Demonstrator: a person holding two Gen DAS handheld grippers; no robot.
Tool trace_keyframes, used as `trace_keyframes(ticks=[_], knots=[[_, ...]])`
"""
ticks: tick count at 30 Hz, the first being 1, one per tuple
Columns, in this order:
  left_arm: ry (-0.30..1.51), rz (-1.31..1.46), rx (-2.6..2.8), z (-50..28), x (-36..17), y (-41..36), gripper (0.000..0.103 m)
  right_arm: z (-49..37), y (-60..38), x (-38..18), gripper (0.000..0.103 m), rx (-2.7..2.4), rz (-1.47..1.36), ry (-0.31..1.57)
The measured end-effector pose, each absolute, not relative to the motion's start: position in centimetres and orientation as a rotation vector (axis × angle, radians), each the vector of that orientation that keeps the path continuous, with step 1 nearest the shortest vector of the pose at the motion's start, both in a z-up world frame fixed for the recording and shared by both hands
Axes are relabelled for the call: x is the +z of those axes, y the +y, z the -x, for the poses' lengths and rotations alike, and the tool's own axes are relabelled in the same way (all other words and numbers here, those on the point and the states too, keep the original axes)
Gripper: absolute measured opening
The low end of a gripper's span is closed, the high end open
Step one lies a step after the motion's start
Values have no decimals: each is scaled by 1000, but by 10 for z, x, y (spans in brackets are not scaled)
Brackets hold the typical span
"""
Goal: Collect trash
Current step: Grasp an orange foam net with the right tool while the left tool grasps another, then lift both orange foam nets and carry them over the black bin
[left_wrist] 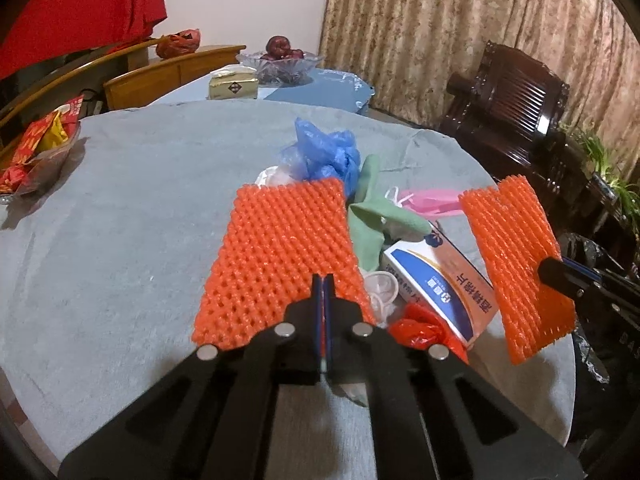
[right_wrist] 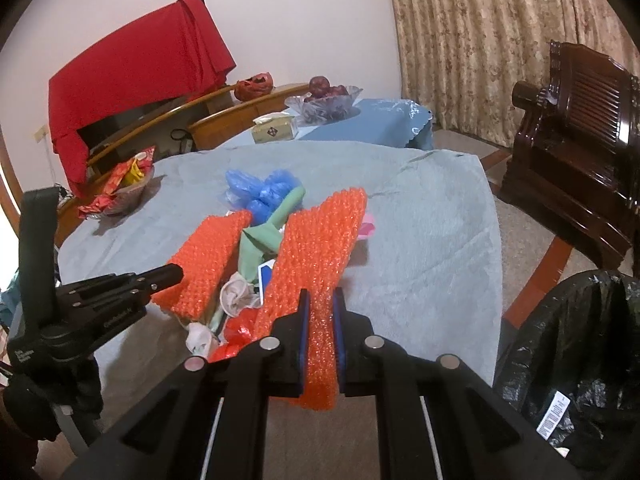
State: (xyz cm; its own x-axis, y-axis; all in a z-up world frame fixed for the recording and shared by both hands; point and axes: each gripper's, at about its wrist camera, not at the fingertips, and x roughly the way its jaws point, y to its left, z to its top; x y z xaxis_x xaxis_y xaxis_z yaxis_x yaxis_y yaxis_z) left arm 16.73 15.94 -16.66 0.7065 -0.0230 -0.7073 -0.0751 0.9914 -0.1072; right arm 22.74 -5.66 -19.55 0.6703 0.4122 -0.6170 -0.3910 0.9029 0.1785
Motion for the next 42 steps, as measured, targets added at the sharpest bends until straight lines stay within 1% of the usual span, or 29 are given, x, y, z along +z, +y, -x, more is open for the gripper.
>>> trace_keyframes(ticks=[1, 2, 3, 5, 6, 7, 9, 10, 14, 15, 19, 28, 42], knots=[[793, 133, 34, -168, -168, 159, 32, -228, -57, -198, 11, 447, -29, 709], [802, 132, 49, -170, -169, 158, 45, -229, -58, -200, 11, 441, -29, 716], [801, 132, 54, -171, -170, 158, 60, -229, -58, -202, 11, 436, -31, 721], [802, 118, 62, -174, -172, 155, 65, -231, -60, -205, 11, 428, -32, 728], [809, 108, 66, -177, -174, 154, 71, -232, -61, -206, 11, 425, -34, 730], [816, 98, 73, -180, -176, 153, 75, -233, -62, -207, 11, 423, -37, 732], [829, 93, 77, -185, -182, 152, 74, -235, -61, -208, 11, 420, -40, 736], [837, 95, 76, -188, -184, 152, 63, -236, -61, -208, 11, 421, -39, 737], [828, 117, 61, -188, -185, 156, 29, -237, -59, -209, 11, 427, -33, 740], [826, 128, 46, -187, -183, 158, 15, -236, -59, -209, 11, 428, -32, 739], [779, 154, 42, -176, -167, 165, 12, -234, -60, -206, 11, 435, -35, 732], [723, 160, 40, -156, -130, 163, 11, -221, -62, -181, 11, 455, -37, 674], [666, 123, -76, -131, -88, 104, 11, -196, -92, -145, 11, 411, -63, 610]])
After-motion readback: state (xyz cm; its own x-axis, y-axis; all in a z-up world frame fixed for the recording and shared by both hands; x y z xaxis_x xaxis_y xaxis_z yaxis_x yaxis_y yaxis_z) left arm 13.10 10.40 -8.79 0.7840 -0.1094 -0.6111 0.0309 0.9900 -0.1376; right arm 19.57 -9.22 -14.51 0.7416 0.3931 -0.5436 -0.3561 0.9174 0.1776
